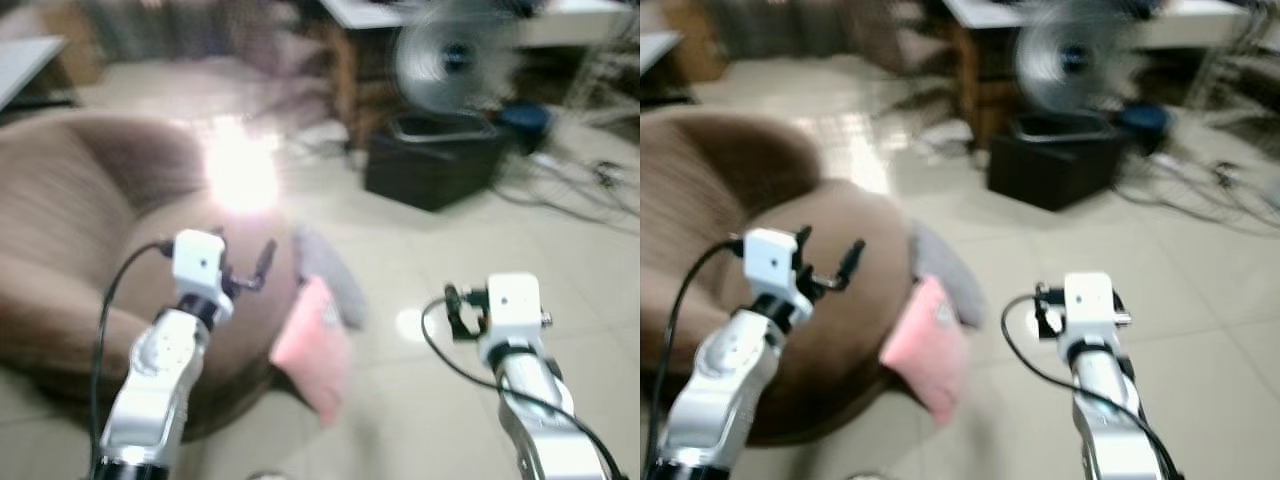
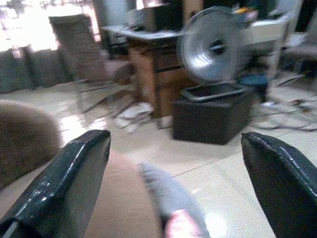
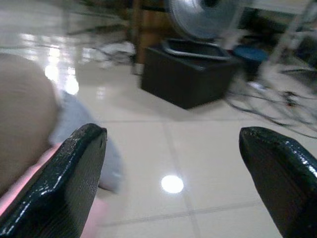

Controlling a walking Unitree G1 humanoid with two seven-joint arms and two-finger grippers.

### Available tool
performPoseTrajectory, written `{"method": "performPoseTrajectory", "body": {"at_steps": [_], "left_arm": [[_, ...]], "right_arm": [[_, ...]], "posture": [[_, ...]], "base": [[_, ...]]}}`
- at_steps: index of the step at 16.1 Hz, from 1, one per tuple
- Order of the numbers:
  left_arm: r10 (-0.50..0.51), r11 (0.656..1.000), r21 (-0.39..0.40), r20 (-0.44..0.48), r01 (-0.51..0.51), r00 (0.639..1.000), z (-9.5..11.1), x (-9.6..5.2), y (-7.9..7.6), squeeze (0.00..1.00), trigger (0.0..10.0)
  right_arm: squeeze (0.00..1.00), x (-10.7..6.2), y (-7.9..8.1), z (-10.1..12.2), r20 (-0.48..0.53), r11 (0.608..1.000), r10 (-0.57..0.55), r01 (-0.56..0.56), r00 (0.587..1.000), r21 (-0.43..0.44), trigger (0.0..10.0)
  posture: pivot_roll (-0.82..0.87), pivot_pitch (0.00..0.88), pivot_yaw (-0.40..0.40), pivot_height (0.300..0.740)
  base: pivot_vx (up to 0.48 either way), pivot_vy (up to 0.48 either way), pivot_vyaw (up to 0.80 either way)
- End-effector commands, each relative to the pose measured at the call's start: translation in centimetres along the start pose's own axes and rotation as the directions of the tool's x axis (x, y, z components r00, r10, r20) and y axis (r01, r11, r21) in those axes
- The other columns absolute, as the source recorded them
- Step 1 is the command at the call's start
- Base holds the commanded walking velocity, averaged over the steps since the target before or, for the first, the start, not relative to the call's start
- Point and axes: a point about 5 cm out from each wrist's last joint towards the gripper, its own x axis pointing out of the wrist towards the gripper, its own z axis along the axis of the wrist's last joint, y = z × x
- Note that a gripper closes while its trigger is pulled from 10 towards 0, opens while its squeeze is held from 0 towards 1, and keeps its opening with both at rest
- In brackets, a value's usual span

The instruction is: Move the pillow to the sofa from floor

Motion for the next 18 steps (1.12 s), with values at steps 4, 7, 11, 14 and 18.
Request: {"method": "performPoseTrajectory", "body": {"at_steps": [4, 7, 11, 14, 18], "left_arm": [[-0.003, 1.000, 0.005, -0.011, 0.003, 1.000, -0.1, 0.1, 0.0, 0.00, 10.0], [-0.014, 1.000, 0.008, -0.009, 0.014, 1.000, -0.1, 0.4, 0.2, 0.00, 10.0], [-0.014, 1.000, 0.003, -0.018, 0.014, 1.000, -0.4, 0.5, 0.0, 0.00, 10.0], [-0.055, 0.998, -0.001, -0.005, 0.055, 0.998, -0.2, 0.5, -0.5, 0.00, 10.0], [-0.092, 0.996, 0.013, -0.021, 0.093, 0.996, -0.2, 0.4, -0.9, 0.00, 10.0]], "right_arm": [[0.00, 0.0, -0.2, 0.0, 0.002, 1.000, 0.006, -0.006, 1.000, -0.026, 10.0], [0.00, -0.1, 0.0, 0.1, 0.010, 1.000, 0.006, -0.006, 1.000, -0.009, 10.0], [0.00, -0.3, 0.1, 0.0, 0.008, 1.000, 0.027, -0.027, 1.000, -0.006, 10.0], [0.00, -0.1, 0.3, 0.0, -0.003, 0.998, 0.057, -0.057, 0.998, 0.006, 10.0], [0.00, -0.4, 0.6, -0.3, -0.015, 0.996, 0.085, -0.085, 0.996, 0.007, 10.0]], "posture": [[0.01, 0.049, 0.038, 0.740], [0.01, 0.033, 0.046, 0.740], [0.00, 0.012, 0.052, 0.740], [0.01, 0.025, 0.044, 0.731], [0.01, 0.021, 0.044, 0.686]], "base": [[0.464, 0.000, 0.00], [0.464, 0.000, 0.00], [0.226, 0.000, -0.13], [0.000, 0.000, 0.00], [0.000, 0.000, 0.00]]}}
